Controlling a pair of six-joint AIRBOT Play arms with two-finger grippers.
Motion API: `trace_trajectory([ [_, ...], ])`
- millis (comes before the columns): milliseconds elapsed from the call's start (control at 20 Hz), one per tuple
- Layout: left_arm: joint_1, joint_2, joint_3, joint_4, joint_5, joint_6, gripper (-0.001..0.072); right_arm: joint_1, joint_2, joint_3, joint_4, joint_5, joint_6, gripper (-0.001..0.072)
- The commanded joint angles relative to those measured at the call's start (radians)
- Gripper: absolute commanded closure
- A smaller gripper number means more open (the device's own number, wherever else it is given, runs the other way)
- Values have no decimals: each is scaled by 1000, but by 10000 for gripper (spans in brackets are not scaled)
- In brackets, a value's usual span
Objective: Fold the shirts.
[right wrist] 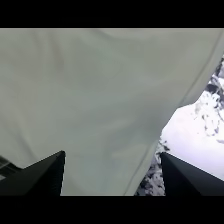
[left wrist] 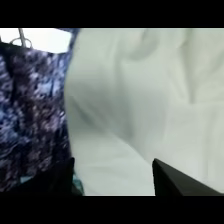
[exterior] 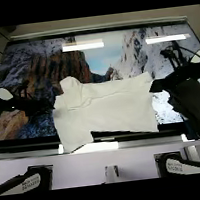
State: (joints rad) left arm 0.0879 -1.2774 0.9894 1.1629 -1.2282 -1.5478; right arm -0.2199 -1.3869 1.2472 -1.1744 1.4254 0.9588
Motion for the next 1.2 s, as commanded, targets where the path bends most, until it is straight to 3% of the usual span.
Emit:
trace_trajectory([
  [0,67,-4,-73,75,-111,29,157,-6,25,-111,-15,107,-32,123],
  [200,42,-18,-169,15,-8,48,177,-6,78,-157,-48,100,-28,117],
  [500,-4,-80,-184,-39,88,97,187,-6,93,-166,-216,123,18,51],
  [600,-16,-98,-184,-41,111,97,278,-6,93,-195,-219,119,35,50],
  [750,-22,-113,-184,-42,113,102,606,-6,93,-294,-219,113,39,39],
  [800,-22,-112,-184,-56,109,134,674,-6,93,-335,-214,105,55,40],
  [900,-22,-105,-183,-92,94,179,678,-6,93,-398,-210,69,59,40],
  [1150,-22,-47,-183,-94,91,179,678,-6,92,-478,-206,-16,93,43],
])
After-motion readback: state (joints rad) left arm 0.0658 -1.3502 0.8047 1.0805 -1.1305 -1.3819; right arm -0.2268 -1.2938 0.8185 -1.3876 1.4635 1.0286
